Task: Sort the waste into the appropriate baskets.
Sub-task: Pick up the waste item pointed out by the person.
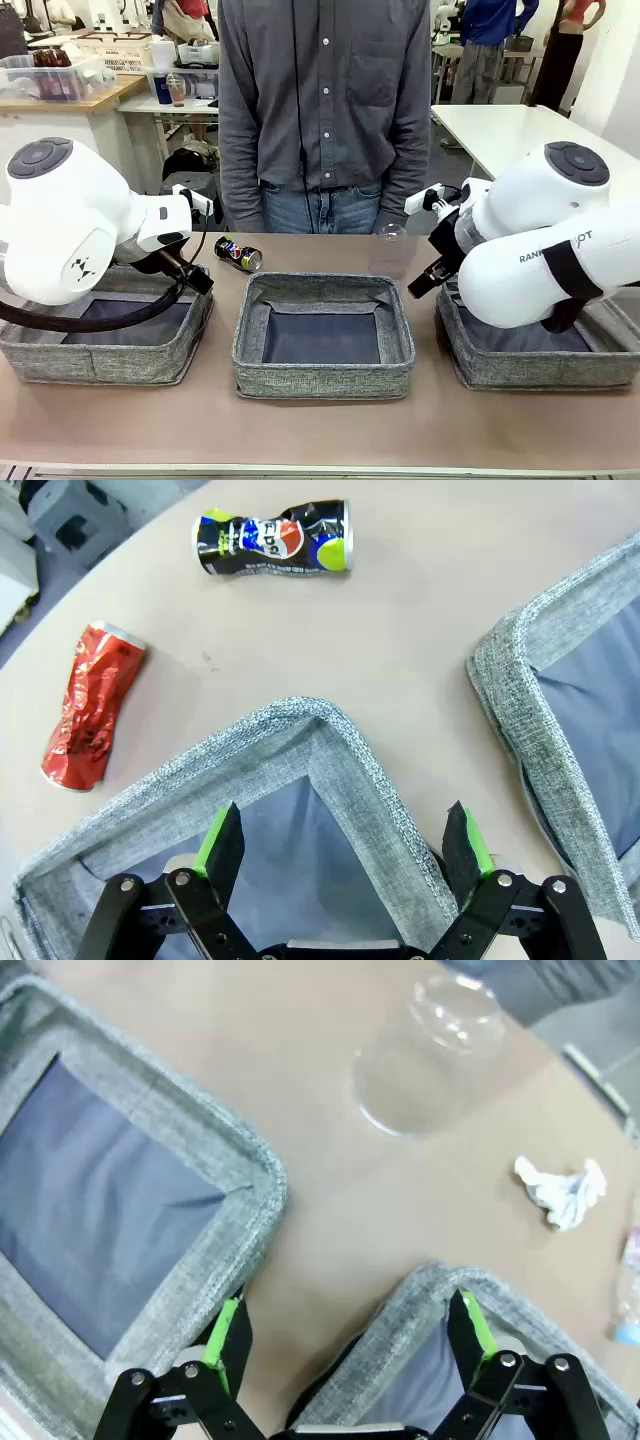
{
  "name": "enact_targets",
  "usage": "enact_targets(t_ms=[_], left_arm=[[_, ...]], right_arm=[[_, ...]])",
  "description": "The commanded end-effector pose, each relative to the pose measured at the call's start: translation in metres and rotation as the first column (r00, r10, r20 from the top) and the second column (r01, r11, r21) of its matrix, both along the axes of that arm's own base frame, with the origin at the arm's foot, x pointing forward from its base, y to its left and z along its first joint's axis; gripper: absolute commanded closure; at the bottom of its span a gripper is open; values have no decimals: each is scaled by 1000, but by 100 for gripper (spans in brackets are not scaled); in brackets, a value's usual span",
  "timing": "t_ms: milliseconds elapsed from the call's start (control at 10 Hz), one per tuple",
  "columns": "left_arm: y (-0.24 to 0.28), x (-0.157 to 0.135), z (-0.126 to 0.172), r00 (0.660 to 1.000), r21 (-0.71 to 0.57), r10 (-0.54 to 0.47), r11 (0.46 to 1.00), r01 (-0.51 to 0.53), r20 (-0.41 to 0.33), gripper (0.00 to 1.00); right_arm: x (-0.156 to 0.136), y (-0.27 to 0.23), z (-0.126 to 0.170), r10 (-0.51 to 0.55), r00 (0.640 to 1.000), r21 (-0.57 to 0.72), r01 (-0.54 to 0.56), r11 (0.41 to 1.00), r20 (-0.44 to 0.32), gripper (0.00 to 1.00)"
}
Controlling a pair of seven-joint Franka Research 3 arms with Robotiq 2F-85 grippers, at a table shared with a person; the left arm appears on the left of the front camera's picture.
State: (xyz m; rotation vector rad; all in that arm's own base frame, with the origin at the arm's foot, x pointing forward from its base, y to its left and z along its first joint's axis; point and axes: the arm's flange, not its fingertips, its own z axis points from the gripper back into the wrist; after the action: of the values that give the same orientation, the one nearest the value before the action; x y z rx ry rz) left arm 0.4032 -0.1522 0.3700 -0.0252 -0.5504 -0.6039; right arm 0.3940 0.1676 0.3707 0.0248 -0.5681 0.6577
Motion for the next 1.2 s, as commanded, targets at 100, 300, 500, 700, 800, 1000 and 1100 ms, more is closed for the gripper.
enact_targets(t_ms=[100, 300, 500, 700, 800, 1000, 1100], left_arm=[[0, 0, 0, 1000, 0, 0, 1000, 0, 0, 0], [0, 0, 0, 1000, 0, 0, 1000, 0, 0, 0], [0, 0, 0, 1000, 0, 1, 1000, -1, 0, 0], [5, -15, 40, 995, -9, -53, 999, 53, -89, 0], [10, -28, 71, 994, -28, -58, 998, 55, -96, 0], [12, -67, 127, 996, -118, -78, 990, 73, -41, 0], [7, -84, 139, 998, -66, -57, 996, 58, 21, 0]], right_arm=[[0, 0, 0, 0, 1000, 0, 0, 1000, 0, 0], [0, 0, 0, 0, 1000, 0, 0, 1000, 0, 0], [0, 0, 0, 0, 1000, -1, 0, 1000, 0, 0], [-19, 5, 49, -57, 996, 64, 61, 996, -68, 0], [-35, 9, 85, -130, 987, 78, 137, 987, -89, 0], [-81, 21, 146, -162, 987, 60, 163, 985, -25, 0], [-98, 28, 156, -168, 984, -17, 169, 986, 53, 0]])
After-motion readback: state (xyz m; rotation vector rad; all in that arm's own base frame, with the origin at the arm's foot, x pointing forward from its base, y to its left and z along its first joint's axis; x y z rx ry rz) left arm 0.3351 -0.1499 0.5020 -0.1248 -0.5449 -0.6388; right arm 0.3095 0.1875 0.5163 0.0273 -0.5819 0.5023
